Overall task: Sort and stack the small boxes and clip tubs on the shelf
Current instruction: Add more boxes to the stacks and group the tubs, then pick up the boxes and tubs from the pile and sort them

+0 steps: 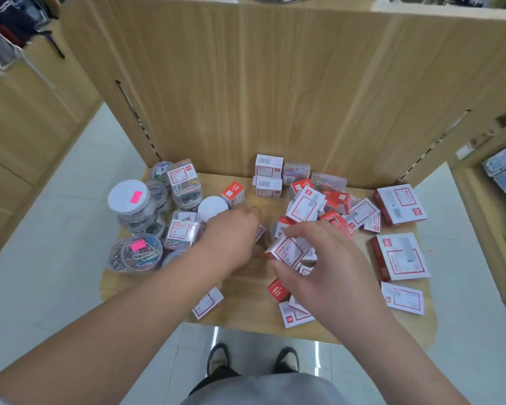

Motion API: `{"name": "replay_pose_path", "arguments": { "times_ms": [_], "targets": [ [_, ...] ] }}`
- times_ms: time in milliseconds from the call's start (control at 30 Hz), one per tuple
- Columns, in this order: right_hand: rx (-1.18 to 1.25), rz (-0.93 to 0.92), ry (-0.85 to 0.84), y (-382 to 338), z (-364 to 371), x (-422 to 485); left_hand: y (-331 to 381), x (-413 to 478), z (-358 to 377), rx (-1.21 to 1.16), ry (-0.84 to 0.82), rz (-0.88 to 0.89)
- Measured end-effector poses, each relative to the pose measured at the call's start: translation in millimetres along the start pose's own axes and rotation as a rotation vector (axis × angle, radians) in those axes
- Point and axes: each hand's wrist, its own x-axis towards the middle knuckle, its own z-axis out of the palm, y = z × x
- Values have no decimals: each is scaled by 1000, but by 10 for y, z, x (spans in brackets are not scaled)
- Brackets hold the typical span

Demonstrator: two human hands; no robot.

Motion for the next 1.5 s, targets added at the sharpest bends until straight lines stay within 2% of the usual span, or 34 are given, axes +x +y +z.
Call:
{"name": "replay_pose_path", "arguments": {
  "times_ms": [133, 267, 333, 467, 600, 733, 833, 933, 1067, 1233, 1400, 1500],
  "targets": [
    [43, 24, -88, -21, 55, -94, -72, -31, -56, -173, 31, -21],
    [56, -11, -209, -190, 330, -225, -304, -362, -265, -523, 278, -59],
    [65, -13, -284, -297, 512, -264, -466, -581, -325, -662, 324, -88],
    [93, 30, -343, -449, 804, -269, -643, -1028, -283, -825, 336, -168],
    [114, 87, -327, -551, 989, -247, -695, -1264, -221, -1121, 340, -322],
    [164, 109, -331, -565, 963, -244, -629, -1373, -183, -1249, 273, -328],
    [149, 131, -250, -470, 695, -307, -511, -1375, -145, -1262, 260, -314],
    [378, 189, -102, -322, 347, -364, -292, -1285, -161, -1297, 228, -258],
    [652, 210, -68, -139, -42, -418, 142, -1129, -221, -1371, 157, -130],
    [873, 328, 100, 258, -376, -506, 614, -916, -227, -1430, 88, -51],
    [972, 457, 167, 682, -600, -669, 1106, -777, -121, -1426, 65, -42],
    [970, 560, 290, 1046, -784, -833, 1349, -699, 17, -1383, 60, -55]
  ]
}}
